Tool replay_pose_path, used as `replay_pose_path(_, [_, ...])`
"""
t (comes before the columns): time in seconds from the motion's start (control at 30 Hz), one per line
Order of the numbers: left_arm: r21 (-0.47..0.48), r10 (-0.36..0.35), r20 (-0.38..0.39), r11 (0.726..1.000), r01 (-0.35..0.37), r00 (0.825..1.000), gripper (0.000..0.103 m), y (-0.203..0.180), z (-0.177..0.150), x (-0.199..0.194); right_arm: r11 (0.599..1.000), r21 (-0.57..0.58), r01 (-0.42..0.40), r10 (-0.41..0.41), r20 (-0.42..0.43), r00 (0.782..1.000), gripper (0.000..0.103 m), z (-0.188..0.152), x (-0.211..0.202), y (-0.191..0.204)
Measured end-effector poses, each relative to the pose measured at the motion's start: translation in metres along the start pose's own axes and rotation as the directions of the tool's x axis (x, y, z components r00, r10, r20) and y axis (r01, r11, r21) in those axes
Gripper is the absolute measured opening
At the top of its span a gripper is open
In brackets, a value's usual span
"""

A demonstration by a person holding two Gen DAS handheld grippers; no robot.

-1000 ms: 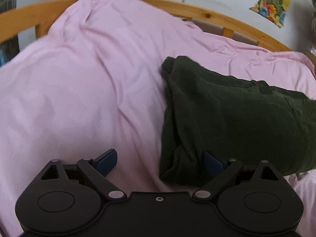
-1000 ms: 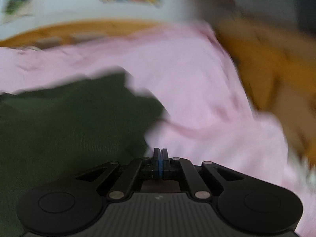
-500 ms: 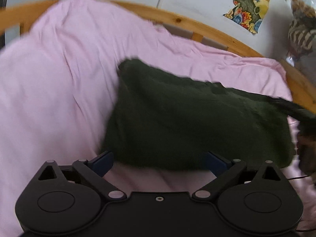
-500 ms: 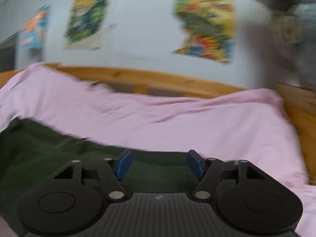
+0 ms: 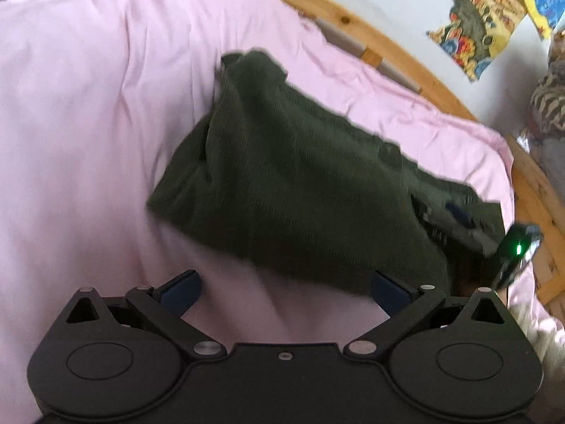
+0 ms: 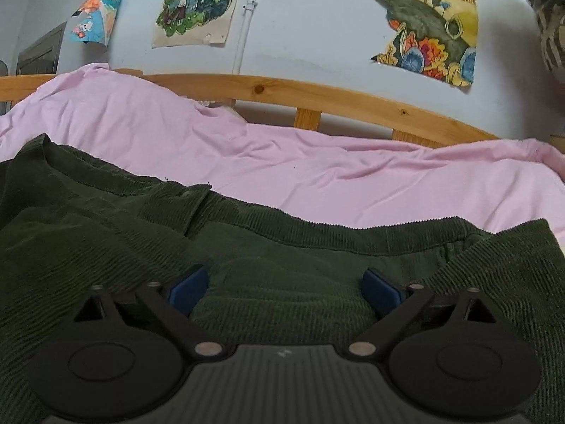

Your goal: Fold large clothes

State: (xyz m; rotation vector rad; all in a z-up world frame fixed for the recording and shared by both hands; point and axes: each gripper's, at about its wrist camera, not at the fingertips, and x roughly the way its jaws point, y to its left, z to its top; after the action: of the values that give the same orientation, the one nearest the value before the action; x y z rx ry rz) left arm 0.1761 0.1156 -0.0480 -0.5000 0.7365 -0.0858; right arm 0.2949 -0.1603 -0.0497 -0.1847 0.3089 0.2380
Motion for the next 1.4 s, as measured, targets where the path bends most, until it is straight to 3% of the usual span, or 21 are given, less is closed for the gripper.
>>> replay_pose_path(0.07, [-0.002, -0.004, 0.042, 1.000, 0.004, 0.999, 0.102, -0.001, 0.008, 0.003, 1.000, -0.007, 0.009, -0.009, 0.006, 1.000, 0.097, -0.001, 0.001, 0.001])
replay_pose_path(0.2, [-0.061, 0.027, -0.004, 0.998, -0.027, 1.000, 0.102, 0.013, 0.017, 0.027, 1.000, -0.004, 0.015, -0.015, 0.012, 1.000, 0.098, 0.000, 0.002, 0.002])
replay_pose_path(0.37, [-0.124, 0.008, 0.049, 0.992, -0.002, 0.999, 0.102, 0.025, 0.020, 0.032, 0.999, -0.012, 0.034, -0.034, 0.022, 0.999, 0.100, -0.001, 0.000, 0.004])
replay_pose_path(0.4, [-0.125, 0.020, 0.058, 0.992, -0.012, 0.998, 0.100, 0.025, 0.022, 0.032, 0.999, -0.016, 0.043, -0.043, 0.026, 0.999, 0.101, -0.001, -0.001, 0.005])
replay_pose_path(0.53, [-0.123, 0.116, 0.090, 0.987, -0.105, 0.989, 0.075, 0.015, 0.030, 0.033, 0.996, -0.039, 0.078, -0.077, 0.046, 0.996, 0.103, -0.002, -0.005, 0.010])
replay_pose_path(0.63, [-0.098, 0.121, 0.130, 0.989, -0.108, 0.984, 0.064, 0.009, 0.032, 0.028, 0.994, -0.055, 0.093, -0.090, 0.056, 0.994, 0.103, -0.002, -0.006, 0.013])
replay_pose_path(0.73, [-0.073, 0.126, 0.136, 0.990, -0.117, 0.983, 0.061, 0.010, 0.034, 0.027, 0.994, -0.056, 0.093, -0.090, 0.056, 0.994, 0.103, -0.002, -0.006, 0.013])
replay_pose_path(0.87, [-0.120, 0.120, 0.096, 0.987, -0.108, 0.988, 0.063, 0.023, 0.034, 0.037, 0.993, -0.060, 0.097, -0.093, 0.060, 0.994, 0.103, -0.003, -0.006, 0.014])
replay_pose_path(0.97, [-0.059, 0.137, 0.101, 0.989, -0.132, 0.985, 0.055, 0.018, 0.034, 0.039, 0.992, -0.068, 0.104, -0.099, 0.067, 0.993, 0.103, -0.004, -0.007, 0.015])
replay_pose_path(1.03, [0.002, 0.172, 0.119, 0.985, -0.173, 0.978, 0.039, 0.009, 0.035, 0.036, 0.992, -0.072, 0.107, -0.102, 0.071, 0.992, 0.103, -0.004, -0.007, 0.016])
replay_pose_path(1.13, [0.051, 0.164, 0.159, 0.983, -0.174, 0.974, 0.030, -0.006, 0.043, 0.024, 0.992, -0.069, 0.102, -0.098, 0.062, 0.993, 0.103, -0.003, -0.008, 0.014])
replay_pose_path(1.27, [0.174, 0.068, 0.233, 0.979, -0.110, 0.970, 0.026, -0.049, 0.062, 0.005, 0.996, 0.088, -0.004, 0.010, -0.069, 0.998, 0.103, 0.010, -0.012, -0.013])
replay_pose_path(1.4, [0.314, -0.063, 0.244, 0.949, -0.017, 0.968, 0.024, -0.101, 0.075, 0.000, 0.995, 0.069, 0.068, -0.060, -0.111, 0.992, 0.103, 0.026, -0.035, -0.022])
